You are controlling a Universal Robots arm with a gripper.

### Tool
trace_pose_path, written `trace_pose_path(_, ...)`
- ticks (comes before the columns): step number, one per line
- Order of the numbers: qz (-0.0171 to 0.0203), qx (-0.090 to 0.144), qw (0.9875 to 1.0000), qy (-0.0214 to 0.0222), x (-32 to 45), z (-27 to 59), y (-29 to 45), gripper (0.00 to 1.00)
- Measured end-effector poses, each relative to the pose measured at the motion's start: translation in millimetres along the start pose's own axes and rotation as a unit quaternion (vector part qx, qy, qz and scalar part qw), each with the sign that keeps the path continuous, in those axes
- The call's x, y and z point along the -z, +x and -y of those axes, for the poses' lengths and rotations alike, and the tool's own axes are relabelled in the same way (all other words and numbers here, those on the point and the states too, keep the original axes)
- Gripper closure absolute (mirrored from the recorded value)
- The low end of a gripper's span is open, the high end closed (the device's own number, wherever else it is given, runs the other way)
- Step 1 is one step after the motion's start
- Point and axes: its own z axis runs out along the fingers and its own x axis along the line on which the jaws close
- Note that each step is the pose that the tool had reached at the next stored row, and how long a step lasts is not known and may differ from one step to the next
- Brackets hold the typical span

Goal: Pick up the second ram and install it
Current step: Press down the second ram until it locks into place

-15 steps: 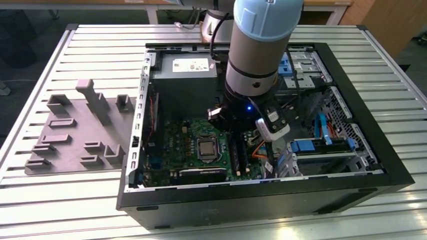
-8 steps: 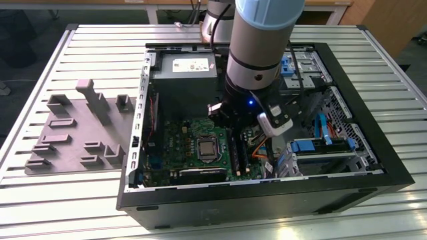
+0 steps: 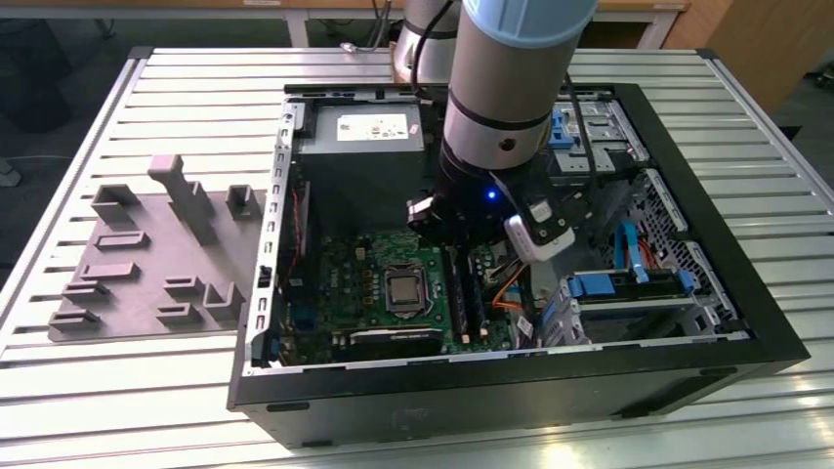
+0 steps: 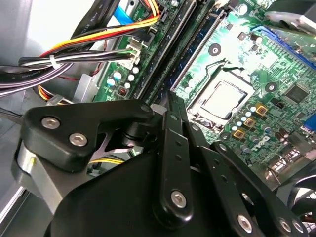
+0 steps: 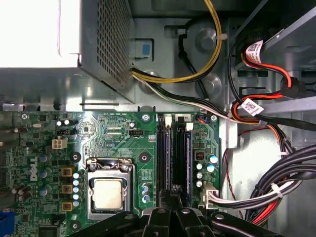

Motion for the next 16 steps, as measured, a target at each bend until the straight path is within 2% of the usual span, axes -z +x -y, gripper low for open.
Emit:
trace_pose_path(4,0.0,0.0,1.0,0.0001,-0.2,0.0,0.0,0.89)
trace_pose_path(10,0.0,0.0,1.0,0.0001,-10.3,0.2,-0.1,0.89)
trace_pose_path(16,0.0,0.0,1.0,0.0001,-17.1,0.4,-0.2,0.89)
